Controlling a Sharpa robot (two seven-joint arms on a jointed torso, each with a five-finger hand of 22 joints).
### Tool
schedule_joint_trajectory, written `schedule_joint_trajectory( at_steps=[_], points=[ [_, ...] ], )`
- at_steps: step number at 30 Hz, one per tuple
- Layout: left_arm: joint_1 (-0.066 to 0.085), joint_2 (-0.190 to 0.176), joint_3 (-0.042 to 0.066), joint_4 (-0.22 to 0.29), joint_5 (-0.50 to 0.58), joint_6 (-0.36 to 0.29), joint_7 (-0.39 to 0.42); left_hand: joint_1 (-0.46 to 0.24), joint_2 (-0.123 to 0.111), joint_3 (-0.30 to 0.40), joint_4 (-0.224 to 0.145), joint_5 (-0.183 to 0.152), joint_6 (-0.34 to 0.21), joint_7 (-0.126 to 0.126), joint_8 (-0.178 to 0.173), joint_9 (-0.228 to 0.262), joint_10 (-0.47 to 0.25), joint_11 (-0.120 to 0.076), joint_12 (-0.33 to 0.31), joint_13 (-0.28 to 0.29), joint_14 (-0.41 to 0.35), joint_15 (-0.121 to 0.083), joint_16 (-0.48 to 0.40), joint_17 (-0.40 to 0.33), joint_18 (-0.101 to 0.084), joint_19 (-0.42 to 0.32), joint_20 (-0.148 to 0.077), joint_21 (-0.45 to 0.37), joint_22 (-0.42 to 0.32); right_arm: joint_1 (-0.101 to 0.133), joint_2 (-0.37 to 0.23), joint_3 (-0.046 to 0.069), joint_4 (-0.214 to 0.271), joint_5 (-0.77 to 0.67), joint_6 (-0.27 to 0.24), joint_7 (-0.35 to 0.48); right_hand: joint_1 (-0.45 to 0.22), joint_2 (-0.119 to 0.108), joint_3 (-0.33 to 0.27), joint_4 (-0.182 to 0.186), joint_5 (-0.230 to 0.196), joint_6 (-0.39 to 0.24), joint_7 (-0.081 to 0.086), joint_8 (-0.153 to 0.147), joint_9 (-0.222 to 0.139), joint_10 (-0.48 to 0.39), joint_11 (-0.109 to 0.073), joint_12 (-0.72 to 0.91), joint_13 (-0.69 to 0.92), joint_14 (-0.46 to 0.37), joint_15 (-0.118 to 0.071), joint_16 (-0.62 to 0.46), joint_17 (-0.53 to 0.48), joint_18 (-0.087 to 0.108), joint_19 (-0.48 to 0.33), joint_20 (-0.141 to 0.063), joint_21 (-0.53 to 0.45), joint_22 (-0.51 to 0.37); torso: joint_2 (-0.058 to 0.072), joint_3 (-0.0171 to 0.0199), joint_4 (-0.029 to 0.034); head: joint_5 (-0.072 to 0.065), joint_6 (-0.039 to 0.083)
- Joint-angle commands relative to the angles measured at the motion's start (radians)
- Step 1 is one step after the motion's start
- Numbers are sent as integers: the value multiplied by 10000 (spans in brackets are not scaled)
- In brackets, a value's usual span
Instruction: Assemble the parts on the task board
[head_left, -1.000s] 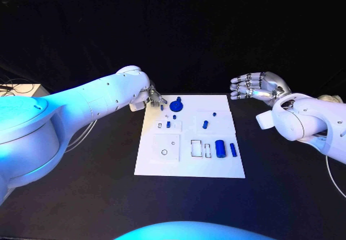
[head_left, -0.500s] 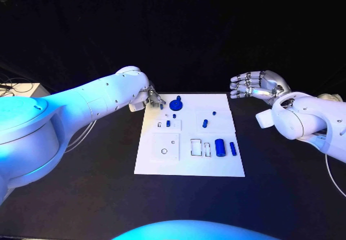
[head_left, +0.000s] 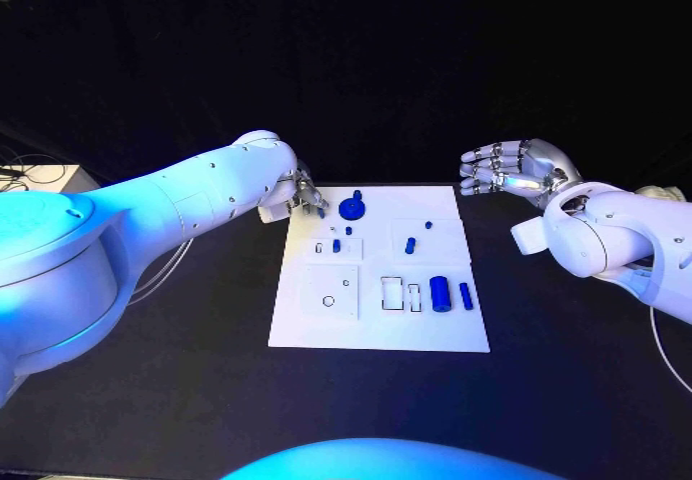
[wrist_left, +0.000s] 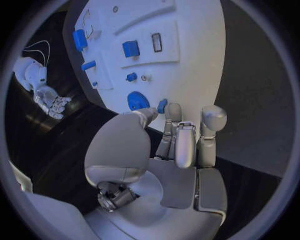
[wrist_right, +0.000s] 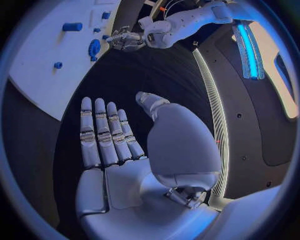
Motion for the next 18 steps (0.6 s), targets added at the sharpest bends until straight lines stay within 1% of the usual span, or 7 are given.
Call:
schedule_joint_trajectory(
  at_steps=[1, 10, 11, 14, 15, 16, 18],
  points=[
    [-9, 19, -4, -23, 387, 292, 113, 86, 4, 72, -1, 9, 13, -53, 65, 0, -63, -28, -3, -12, 176, 17, 39, 697, 123, 3, -40, 69, 17, 7, 11, 6, -5, -45, -4, 76, 9, 50, -56, -14, 60, 79, 550, -26, -11, 52, 46, 31, -10, 60, 43, -60, -10, 74, -32, 18, 19, -9, 13, -7, 2, 4, -14],
    [-9, -14, -5, -57, 458, 245, 135, 177, 76, 237, -24, 14, 14, -62, 102, -2, -45, -36, -5, -30, 173, 14, 42, 689, 121, 4, -43, 78, 32, 7, 18, 6, -17, -45, 1, 76, 9, 50, -56, -14, 60, 79, 550, -26, -11, 52, 46, 31, -10, 60, 43, -60, -10, 74, -32, 18, 19, -9, 0, -2, 0, 13, -52],
    [-8, -24, -5, -47, 464, 240, 144, 514, 131, 692, -294, 31, -51, -73, 148, 2, -70, -56, -48, -72, 175, -19, 54, 690, 128, -1, -67, 89, 47, 7, 19, 6, -20, -45, 2, 76, 9, 50, -56, -14, 60, 79, 550, -26, -11, 52, 46, 31, -10, 60, 43, -60, -10, 74, -32, 18, 19, -9, -3, -4, 3, 10, -50],
    [-8, -89, -5, 32, 501, 180, 185, 694, -66, 1705, -767, 41, -141, -20, 329, 64, -65, -35, -111, -154, 174, -2, 71, 677, 124, -9, -75, 118, 80, 7, 22, 5, -30, -45, 4, 75, 23, 56, -66, -16, 78, 85, 552, -27, -14, 57, 47, 38, -39, 75, 42, -69, -37, 73, -20, 16, 21, -41, -9, -10, 8, 16, -49],
    [-8, -125, -4, 78, 535, 157, 195, 751, -159, 2212, -1041, 44, -176, -5, 412, 102, -72, -36, -137, -185, 176, 8, 79, 676, 115, -7, -61, 142, 107, 7, 22, 5, -32, -45, 5, 75, 23, 56, -66, -16, 78, 85, 552, -27, -14, 57, 47, 38, -39, 75, 42, -69, -37, 73, -20, 16, 21, -41, -8, -9, 9, 19, -50],
    [-8, -168, 0, 137, 573, 127, 207, 614, -241, 2674, -1219, 47, -178, -1, 522, 150, -31, -13, -131, -207, 186, 24, 98, 688, 99, -1, -34, 175, 146, 7, 21, 5, -35, -45, 6, 75, 23, 56, -66, -16, 78, 85, 552, -27, -14, 57, 47, 38, -39, 75, 42, -69, -37, 73, -20, 16, 21, -41, -4, -8, 9, 22, -48],
    [-6, -276, 21, 288, 641, 49, 233, 427, -377, 3072, -1448, 47, -165, 5, 665, 220, 10, -10, -117, -227, 192, 24, 111, 689, 108, 8, -36, 218, 197, 7, 17, 5, -40, -45, 8, 75, 21, 57, -69, -14, 78, 85, 553, -28, -14, 58, 47, 39, -42, 76, 42, -71, -40, 73, -19, 16, 21, -45, -9, -6, 12, 17, -47]
  ],
)
